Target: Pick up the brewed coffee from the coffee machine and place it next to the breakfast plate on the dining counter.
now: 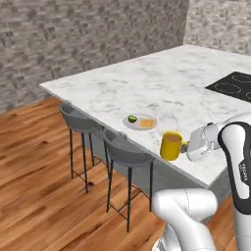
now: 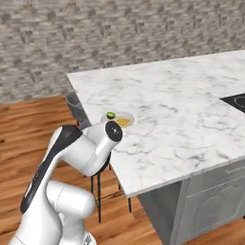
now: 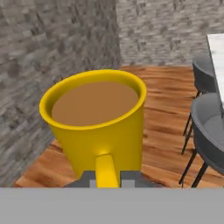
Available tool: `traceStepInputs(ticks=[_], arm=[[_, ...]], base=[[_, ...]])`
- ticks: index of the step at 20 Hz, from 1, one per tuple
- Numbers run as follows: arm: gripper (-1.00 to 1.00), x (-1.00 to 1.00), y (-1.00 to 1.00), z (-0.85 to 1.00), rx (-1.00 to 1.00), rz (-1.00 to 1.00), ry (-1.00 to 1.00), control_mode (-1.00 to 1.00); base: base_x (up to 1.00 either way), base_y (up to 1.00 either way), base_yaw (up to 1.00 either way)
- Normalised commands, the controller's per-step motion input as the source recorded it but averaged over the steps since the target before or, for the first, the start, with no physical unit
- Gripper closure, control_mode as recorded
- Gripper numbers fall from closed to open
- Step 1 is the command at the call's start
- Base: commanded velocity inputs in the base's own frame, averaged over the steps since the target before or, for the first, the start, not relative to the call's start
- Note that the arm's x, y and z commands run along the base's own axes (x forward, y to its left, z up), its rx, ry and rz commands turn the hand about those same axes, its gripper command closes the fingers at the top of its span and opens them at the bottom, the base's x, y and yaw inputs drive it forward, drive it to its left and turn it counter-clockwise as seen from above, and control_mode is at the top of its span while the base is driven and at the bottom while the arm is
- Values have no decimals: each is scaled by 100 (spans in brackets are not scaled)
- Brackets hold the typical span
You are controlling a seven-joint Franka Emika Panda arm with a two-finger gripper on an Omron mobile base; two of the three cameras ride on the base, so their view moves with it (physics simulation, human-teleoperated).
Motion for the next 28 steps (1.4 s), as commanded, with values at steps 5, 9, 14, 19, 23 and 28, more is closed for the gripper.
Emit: traceStepInputs(ticks=[5,9,14,19,23,28], arm=[[100,0,0,0,0,0,0,100],[100,0,0,0,0,0,0,100],[100,0,0,0,0,0,0,100],[100,0,0,0,0,0,0,100],[100,0,0,0,0,0,0,100],[100,7,0,0,-1,-5,-1,-100]], base=[[52,100,-64],[49,100,-66],[47,97,-67],[34,79,-65],[32,41,-56],[29,1,-31]])
